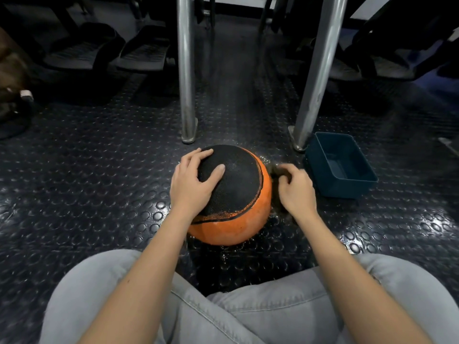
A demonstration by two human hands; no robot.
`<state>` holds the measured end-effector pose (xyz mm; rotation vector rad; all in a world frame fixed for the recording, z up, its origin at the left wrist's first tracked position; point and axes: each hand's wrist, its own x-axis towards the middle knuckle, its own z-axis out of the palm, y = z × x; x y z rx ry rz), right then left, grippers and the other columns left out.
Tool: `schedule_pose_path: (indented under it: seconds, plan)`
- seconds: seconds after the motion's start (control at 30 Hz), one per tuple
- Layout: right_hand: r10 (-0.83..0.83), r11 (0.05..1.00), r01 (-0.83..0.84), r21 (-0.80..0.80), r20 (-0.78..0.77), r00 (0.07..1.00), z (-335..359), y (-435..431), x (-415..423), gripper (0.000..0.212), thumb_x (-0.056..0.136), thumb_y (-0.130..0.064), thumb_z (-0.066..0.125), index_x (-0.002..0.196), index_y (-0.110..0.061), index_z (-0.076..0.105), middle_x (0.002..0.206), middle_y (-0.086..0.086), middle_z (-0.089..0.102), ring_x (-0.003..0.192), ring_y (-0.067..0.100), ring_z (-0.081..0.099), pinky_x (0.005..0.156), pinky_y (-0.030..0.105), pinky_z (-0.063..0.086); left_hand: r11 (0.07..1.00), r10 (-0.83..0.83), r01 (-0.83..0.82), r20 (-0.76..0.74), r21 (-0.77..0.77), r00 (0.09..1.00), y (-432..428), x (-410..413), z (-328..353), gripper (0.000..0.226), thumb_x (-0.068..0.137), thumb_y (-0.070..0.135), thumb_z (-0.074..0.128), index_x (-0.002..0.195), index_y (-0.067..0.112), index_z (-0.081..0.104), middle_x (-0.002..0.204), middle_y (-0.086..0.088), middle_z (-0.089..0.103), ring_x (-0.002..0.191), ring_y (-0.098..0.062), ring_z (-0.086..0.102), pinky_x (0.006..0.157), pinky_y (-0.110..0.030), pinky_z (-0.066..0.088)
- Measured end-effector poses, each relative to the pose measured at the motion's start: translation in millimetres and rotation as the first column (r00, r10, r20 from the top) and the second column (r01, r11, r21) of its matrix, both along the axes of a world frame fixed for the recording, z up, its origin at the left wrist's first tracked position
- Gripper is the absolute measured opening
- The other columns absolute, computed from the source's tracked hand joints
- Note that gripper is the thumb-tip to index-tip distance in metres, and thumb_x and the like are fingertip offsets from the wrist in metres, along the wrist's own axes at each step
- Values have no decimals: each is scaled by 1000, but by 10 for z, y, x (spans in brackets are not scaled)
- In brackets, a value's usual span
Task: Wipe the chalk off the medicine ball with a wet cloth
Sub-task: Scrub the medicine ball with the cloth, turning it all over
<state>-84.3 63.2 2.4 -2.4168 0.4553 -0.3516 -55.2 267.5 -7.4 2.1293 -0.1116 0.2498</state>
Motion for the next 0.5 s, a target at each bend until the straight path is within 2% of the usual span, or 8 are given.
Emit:
schedule_pose_path:
  seconds: [0.07, 0.13, 0.2, 0.27, 0.3, 0.33, 0.43, 0.5]
  plan:
    - [132, 988, -146, 40, 254, 958, 114, 163, -54, 34, 89, -10, 48, 114, -25, 64, 102, 3, 55, 94, 13, 52, 79, 22, 35, 1000, 1, 0, 11, -24, 1000, 45, -5, -30, 59, 72, 70, 46, 123, 41, 53, 136, 16, 42, 124, -7, 36, 104, -33, 30]
    - [245, 970, -230, -85, 387, 889, 95, 273, -84, 32, 85, -9, 51, 109, -23, 68, 91, 6, 55, 86, 15, 51, 78, 25, 39, 999, -7, 8, 14, -33, 1000, 41, 14, -27, 64, 68, 73, 42, 123, 42, 53, 135, 17, 42, 120, -2, 35, 103, -31, 29]
    - [148, 986, -117, -120, 294, 944, -62, 181, -51, 34, 87, -10, 51, 112, -26, 68, 94, 9, 55, 92, 23, 52, 83, 35, 43, 999, -22, 22, 6, -31, 1000, 3, 32, -4, 66, 68, 74, 41, 124, 42, 53, 135, 19, 41, 116, 2, 32, 103, -30, 28]
    - [-36, 992, 36, -122, 5, 999, -138, -9, 10, 39, 90, -11, 47, 119, -33, 63, 109, 10, 54, 108, 30, 49, 94, 42, 40, 1000, -23, 23, 1, -19, 1000, -19, 36, 7, 63, 70, 72, 45, 125, 42, 53, 136, 19, 41, 118, 1, 32, 105, -31, 28]
    - [-88, 992, 81, -94, -66, 994, -129, -70, 27, 40, 91, -12, 45, 120, -33, 62, 115, 10, 52, 113, 30, 48, 97, 42, 39, 999, -26, 26, 0, -19, 1000, -28, 41, 12, 61, 72, 70, 46, 125, 42, 53, 135, 20, 40, 118, 1, 32, 106, -33, 29]
    - [-98, 995, 97, -26, -55, 994, -97, -67, 35, 39, 92, -11, 45, 119, -32, 62, 116, 9, 51, 114, 28, 48, 97, 39, 39, 999, -26, 26, -1, -24, 1000, -15, 33, 4, 60, 72, 70, 46, 124, 43, 52, 133, 22, 40, 117, 2, 32, 105, -33, 29]
    - [24, 985, -77, 152, 325, 945, 108, 145, -23, 34, 90, -7, 48, 114, -23, 65, 102, 2, 51, 99, 13, 52, 87, 18, 37, 999, -17, 17, 13, -46, 1000, 31, 20, -20, 57, 71, 71, 46, 122, 44, 52, 129, 25, 38, 115, 4, 32, 104, -33, 30]
    - [199, 974, -227, 8, 449, 871, 96, 256, -97, 33, 87, -8, 49, 112, -19, 67, 94, 3, 51, 90, 13, 51, 81, 19, 40, 999, -8, 8, 15, -37, 1000, 31, 14, -18, 54, 75, 64, 49, 124, 41, 52, 134, 20, 41, 116, 2, 32, 106, -36, 31]
